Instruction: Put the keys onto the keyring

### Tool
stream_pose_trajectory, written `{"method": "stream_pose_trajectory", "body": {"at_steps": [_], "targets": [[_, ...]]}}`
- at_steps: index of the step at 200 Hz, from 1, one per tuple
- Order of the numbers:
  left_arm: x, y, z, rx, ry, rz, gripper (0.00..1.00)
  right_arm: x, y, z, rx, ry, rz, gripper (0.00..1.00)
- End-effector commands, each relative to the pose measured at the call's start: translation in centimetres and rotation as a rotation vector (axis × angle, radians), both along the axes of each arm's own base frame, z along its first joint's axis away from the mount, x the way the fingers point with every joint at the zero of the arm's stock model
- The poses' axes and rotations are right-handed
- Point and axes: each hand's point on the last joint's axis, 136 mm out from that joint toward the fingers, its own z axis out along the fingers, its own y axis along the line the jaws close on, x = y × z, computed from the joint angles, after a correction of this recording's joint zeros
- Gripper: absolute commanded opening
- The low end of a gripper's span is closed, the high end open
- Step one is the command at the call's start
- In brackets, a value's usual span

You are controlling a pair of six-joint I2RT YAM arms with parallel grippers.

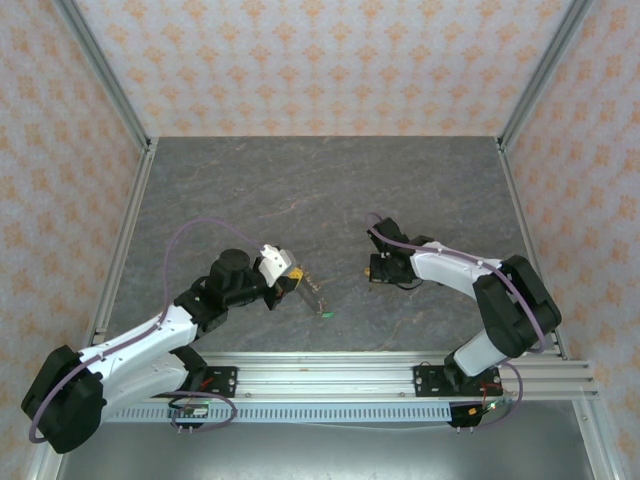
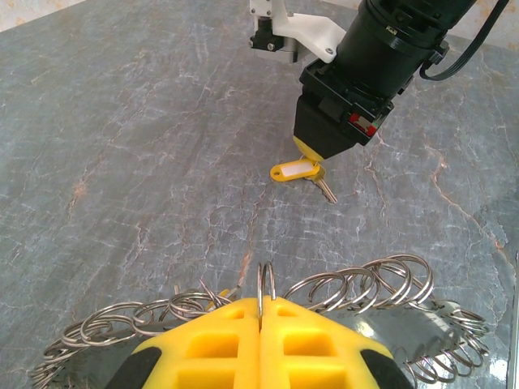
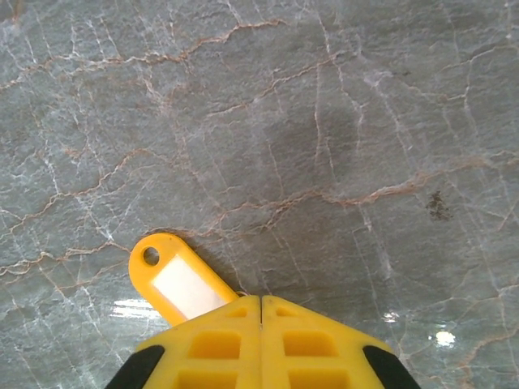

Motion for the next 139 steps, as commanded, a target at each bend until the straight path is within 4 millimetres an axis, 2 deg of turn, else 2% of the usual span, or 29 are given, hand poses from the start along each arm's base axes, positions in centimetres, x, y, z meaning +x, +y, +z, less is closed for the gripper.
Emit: {"method": "stream_pose_trajectory", "body": {"at_steps": [1,41,64,83,118,130,139], "targets": [[0.7,-0.5,2.2,-0.038,-0.054,0.005,0.0,0.1,-0.4,0.2,-0.018,-0.008,0.0,0.03],[0.8,-0.5,2.4,-0.036,-0.058,0.005,0.0,0.5,0.5,1.8,0.023,-0.057,0.067,0.01],[0.8,-0.6,2.5,-0.039,-0.057,0.003,0.0,0.5,1.1,4.0,0.073,-0.139,0.111,0.0],[0.9,-0.7,2.6,-0.041,-0.058,0.001,0.0,0.5,1.6,6.5,0.12,-0.261,0.159,0.0],[1.1,-1.0,2.5,-0.042,-0.05,-0.006,0.0,-1.0,2.3,10.8,0.243,-0.485,0.266,0.0],[1.1,-1.1,2.6,-0.046,-0.049,-0.007,0.0,-2.1,2.7,11.2,0.275,-0.527,0.34,0.0],[1.1,-1.1,2.6,-0.048,-0.047,-0.008,0.0,-2.5,2.2,11.1,0.225,-0.561,0.362,0.0]]}}
